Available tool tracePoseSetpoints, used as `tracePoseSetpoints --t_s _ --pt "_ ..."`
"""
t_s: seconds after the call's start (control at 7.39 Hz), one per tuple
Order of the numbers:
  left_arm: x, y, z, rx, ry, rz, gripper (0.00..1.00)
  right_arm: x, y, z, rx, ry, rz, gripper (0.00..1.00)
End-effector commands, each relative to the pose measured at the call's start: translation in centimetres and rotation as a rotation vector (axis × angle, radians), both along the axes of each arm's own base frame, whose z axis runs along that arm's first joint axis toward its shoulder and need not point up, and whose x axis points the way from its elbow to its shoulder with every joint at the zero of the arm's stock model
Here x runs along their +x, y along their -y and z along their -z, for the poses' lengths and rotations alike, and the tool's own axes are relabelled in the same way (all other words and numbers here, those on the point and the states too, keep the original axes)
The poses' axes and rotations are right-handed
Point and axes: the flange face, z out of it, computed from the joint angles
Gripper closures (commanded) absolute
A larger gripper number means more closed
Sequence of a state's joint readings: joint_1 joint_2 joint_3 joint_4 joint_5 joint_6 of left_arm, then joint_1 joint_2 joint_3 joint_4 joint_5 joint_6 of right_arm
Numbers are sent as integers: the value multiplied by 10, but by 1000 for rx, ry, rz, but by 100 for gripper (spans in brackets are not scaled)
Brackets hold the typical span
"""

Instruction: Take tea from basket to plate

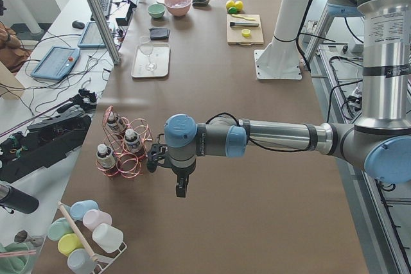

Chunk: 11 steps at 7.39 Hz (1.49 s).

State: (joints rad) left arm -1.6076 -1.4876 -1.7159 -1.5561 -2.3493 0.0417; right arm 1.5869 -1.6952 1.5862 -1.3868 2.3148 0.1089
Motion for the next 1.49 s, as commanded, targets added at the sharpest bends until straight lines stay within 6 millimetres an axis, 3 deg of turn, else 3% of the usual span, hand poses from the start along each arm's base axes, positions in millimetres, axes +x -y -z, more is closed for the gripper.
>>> tracePoseSetpoints --t_s 0.0,0.81,1.35 --pt "0 6 4 -34 -4 46 3 0 0 0 0 0 -1 0" --pt "1 5 8 -28 -6 45 3 1 4 13 26 1 -2 0" --pt "1 3 3 -34 -6 44 2 -8 0 25 153 128 19 0"
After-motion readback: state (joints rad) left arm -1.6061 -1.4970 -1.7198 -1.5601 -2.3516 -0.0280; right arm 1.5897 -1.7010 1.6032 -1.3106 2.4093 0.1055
